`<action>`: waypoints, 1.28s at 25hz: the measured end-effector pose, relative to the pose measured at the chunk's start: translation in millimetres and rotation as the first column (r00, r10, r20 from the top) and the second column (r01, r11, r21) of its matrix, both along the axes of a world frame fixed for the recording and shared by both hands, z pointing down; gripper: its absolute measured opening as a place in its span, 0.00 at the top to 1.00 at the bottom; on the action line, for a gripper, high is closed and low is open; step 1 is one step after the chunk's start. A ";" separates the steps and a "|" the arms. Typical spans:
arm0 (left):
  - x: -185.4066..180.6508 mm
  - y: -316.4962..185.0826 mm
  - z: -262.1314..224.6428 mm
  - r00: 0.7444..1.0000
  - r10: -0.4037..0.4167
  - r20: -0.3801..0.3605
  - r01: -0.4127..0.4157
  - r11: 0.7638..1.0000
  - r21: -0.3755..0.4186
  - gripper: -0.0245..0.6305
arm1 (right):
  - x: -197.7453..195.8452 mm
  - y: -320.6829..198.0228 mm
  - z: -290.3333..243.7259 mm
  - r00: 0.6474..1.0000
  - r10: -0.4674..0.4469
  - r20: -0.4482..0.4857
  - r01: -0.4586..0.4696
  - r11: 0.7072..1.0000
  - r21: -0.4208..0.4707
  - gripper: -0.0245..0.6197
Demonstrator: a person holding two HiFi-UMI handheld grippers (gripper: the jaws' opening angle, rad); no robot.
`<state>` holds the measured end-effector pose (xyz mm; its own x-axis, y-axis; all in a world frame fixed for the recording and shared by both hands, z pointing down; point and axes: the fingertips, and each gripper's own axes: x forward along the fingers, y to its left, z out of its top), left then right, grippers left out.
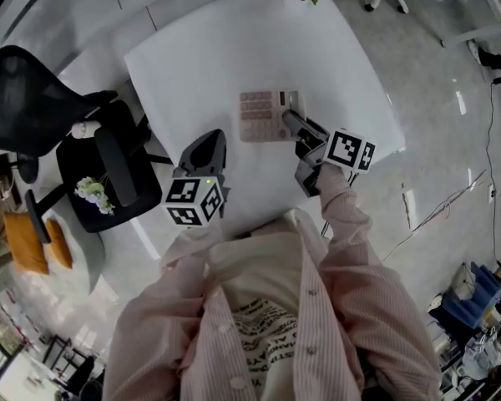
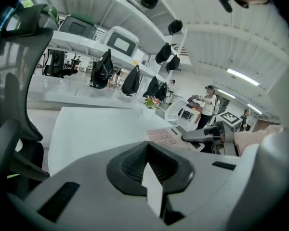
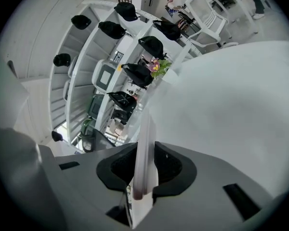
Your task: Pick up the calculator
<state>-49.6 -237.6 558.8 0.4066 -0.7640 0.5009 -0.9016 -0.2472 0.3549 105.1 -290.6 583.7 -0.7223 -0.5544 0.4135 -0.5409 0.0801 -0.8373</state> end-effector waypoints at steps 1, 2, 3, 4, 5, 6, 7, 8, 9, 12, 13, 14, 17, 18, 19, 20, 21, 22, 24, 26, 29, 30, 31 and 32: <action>0.3 1.2 -5.3 1.000 0.008 0.002 -0.008 1.000 0.010 0.96 | -0.2 2.3 -6.0 1.000 0.011 0.016 -0.011 1.000 0.003 0.84; 0.7 2.8 -10.5 1.000 0.015 0.003 -0.015 1.000 0.019 0.96 | -0.2 4.7 -11.9 0.999 0.022 0.032 -0.022 1.000 0.005 0.84; 1.1 4.6 -15.7 1.000 0.021 0.003 -0.021 0.999 0.029 0.96 | -0.1 7.2 -17.7 0.998 0.033 0.047 -0.034 0.999 0.007 0.84; 1.1 6.4 -21.0 1.000 0.025 0.003 -0.025 0.999 0.039 0.96 | 0.0 9.6 -23.3 0.997 0.044 0.059 -0.044 0.999 0.010 0.84; 1.0 8.2 -26.2 1.000 0.029 0.003 -0.029 0.998 0.049 0.96 | 0.2 12.0 -28.9 0.996 0.053 0.070 -0.054 0.998 0.012 0.84; 0.5 10.0 -31.4 0.999 0.033 0.004 -0.033 0.998 0.060 0.96 | 0.2 14.6 -34.3 0.995 0.060 0.080 -0.062 0.998 0.015 0.84; -0.1 11.6 -36.5 0.999 0.037 0.006 -0.038 0.997 0.069 0.96 | 0.2 17.2 -39.4 0.994 0.067 0.086 -0.069 0.997 0.018 0.84; -0.8 12.7 -41.4 0.999 0.043 0.008 -0.044 0.996 0.078 0.96 | 0.1 19.5 -44.4 0.993 0.072 0.091 -0.074 0.997 0.020 0.84; -1.6 13.3 -46.1 0.999 0.049 0.010 -0.049 0.995 0.087 0.96 | -0.1 21.3 -49.3 0.993 0.077 0.093 -0.079 0.997 0.024 0.84; -5.3 12.1 -61.1 0.998 0.053 0.015 -0.055 0.992 0.118 0.96 | -1.0 23.6 -64.8 0.990 0.088 0.110 -0.093 0.995 0.037 0.84; -7.0 12.0 -66.2 0.999 0.052 0.014 -0.053 0.990 0.129 0.96 | -1.4 24.5 -70.1 0.988 0.093 0.120 -0.099 0.994 0.040 0.84; -8.7 12.5 -71.2 0.999 0.049 0.014 -0.051 0.989 0.139 0.96 | -1.8 26.0 -75.1 0.987 0.100 0.130 -0.106 0.994 0.041 0.84; -13.4 15.5 -85.6 0.999 0.039 0.013 -0.041 0.985 0.170 0.96 | -1.0 32.1 -88.2 0.980 0.128 0.156 -0.134 0.991 0.030 0.84; -14.6 16.4 -90.6 0.999 0.036 0.014 -0.038 0.983 0.181 0.96 | 0.0 34.1 -92.3 0.976 0.140 0.164 -0.146 0.989 0.021 0.84; -15.7 17.0 -95.6 0.999 0.034 0.017 -0.037 0.981 0.193 0.96 | 0.8 35.4 -97.3 0.974 0.148 0.173 -0.154 0.988 0.020 0.84; -16.9 17.6 -100.4 0.999 0.032 0.021 -0.035 0.978 0.203 0.96 | 1.0 35.8 -103.5 0.972 0.147 0.183 -0.155 0.987 0.029 0.84; -18.3 18.1 -104.8 0.999 0.029 0.025 -0.034 0.976 0.213 0.96 | 0.9 36.1 -109.9 0.971 0.143 0.193 -0.154 0.987 0.043 0.84; -19.8 18.6 -108.8 0.999 0.027 0.027 -0.032 0.974 0.222 0.96 | 1.1 36.9 -115.3 0.969 0.143 0.200 -0.156 0.986 0.051 0.84; -23.0 18.8 -117.1 0.999 0.020 0.031 -0.026 0.970 0.242 0.96 | 3.1 39.6 -122.6 0.967 0.151 0.206 -0.165 0.985 0.051 0.84; -26.9 18.3 -126.2 0.999 0.011 0.032 -0.019 0.964 0.264 0.96 | 5.0 41.7 -128.6 0.965 0.161 0.207 -0.174 0.984 0.046 0.84; -33.0 18.4 -138.4 0.999 -0.001 0.035 -0.010 0.956 0.292 0.96 | 5.8 43.0 -138.9 0.963 0.166 0.213 -0.181 0.982 0.054 0.84; -34.8 18.7 -141.8 0.999 -0.004 0.037 -0.008 0.954 0.301 0.96 | 6.1 42.8 -142.5 0.962 0.166 0.219 -0.183 0.981 0.061 0.84; -36.4 18.9 -145.0 0.999 -0.006 0.038 -0.006 0.951 0.309 0.96 | 6.2 42.4 -146.1 0.959 0.167 0.227 -0.186 0.980 0.067 0.84; -37.9 19.1 -148.2 0.999 -0.009 0.036 -0.003 0.949 0.315 0.96 | 6.2 41.8 -150.0 0.957 0.168 0.238 -0.190 0.979 0.072 0.84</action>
<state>-87.4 -218.5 410.5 0.3899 -0.8866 0.2489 -0.9135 -0.3383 0.2260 111.3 -248.8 433.7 -0.6773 -0.7111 0.1885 -0.3471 0.0829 -0.9342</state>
